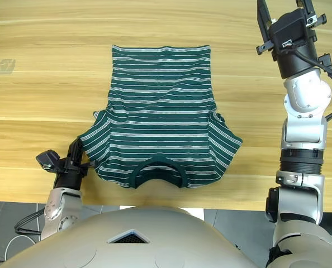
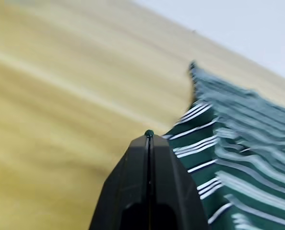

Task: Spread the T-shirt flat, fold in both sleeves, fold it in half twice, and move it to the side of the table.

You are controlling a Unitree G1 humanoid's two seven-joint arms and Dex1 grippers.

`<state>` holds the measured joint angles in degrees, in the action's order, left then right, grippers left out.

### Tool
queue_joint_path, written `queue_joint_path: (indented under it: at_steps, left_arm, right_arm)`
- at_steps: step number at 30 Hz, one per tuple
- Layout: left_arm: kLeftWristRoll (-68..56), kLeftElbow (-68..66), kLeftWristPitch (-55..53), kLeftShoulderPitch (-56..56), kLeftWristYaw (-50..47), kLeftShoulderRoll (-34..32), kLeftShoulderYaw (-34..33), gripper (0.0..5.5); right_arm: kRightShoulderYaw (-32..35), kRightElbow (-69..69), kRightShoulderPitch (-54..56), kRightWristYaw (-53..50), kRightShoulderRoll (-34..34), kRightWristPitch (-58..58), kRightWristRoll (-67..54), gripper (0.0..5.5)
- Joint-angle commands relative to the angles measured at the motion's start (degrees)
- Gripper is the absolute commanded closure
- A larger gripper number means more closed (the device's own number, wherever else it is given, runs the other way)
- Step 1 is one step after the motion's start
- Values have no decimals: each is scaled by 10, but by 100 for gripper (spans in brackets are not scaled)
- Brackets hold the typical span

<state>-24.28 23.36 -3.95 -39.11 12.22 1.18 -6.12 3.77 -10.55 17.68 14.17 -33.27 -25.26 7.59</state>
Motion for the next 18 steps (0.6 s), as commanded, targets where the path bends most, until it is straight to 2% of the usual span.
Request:
queue_joint_path:
  at_steps: [1,4,12,18]
  left_arm:
    - [23,18,34,-4,14,-3,18,548]
    - [70,31,72,-8,23,-17,44,548]
    - [272,-13,162,-13,56,-89,190,548]
    - [334,-44,181,4,49,-115,236,548]
  right_arm:
    - [-7,-9,7,4,6,-8,5,330]
    - [-7,-12,7,2,7,-10,6,330]
    - [-5,-15,3,2,9,-15,6,330]
    - [-2,-19,4,0,5,-15,6,330]
